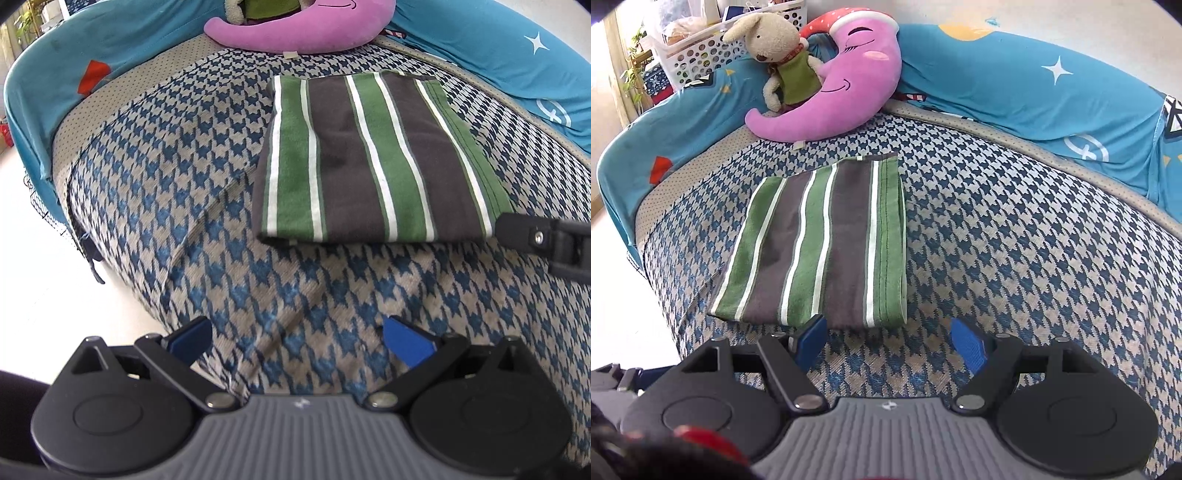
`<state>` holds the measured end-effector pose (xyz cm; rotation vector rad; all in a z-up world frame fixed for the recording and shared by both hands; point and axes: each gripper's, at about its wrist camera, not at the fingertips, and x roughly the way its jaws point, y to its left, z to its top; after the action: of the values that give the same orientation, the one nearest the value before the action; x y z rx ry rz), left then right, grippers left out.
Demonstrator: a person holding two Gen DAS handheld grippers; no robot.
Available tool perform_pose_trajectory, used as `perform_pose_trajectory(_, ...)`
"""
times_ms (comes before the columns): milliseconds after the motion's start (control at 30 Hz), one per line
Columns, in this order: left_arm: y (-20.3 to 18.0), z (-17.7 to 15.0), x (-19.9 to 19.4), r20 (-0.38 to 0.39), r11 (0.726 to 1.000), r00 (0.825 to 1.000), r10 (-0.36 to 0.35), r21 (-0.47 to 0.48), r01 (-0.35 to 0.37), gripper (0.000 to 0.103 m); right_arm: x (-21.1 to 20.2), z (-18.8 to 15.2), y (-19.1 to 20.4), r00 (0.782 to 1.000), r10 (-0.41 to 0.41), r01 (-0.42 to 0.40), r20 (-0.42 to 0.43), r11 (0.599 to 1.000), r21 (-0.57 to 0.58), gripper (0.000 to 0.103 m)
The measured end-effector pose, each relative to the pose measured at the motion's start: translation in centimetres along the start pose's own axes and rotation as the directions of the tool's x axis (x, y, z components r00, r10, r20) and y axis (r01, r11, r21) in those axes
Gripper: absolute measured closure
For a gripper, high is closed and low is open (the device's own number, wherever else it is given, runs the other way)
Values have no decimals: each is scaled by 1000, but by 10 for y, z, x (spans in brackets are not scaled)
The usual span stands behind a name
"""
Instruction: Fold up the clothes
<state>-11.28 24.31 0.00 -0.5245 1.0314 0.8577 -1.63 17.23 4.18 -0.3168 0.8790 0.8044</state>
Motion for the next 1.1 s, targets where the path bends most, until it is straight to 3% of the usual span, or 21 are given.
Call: perform_pose_trajectory(1100, -8, -16, -30, 28, 1000, 999, 25, -15, -25, 0, 1, -2, 12, 998, 56, -56, -20, 998, -40, 28)
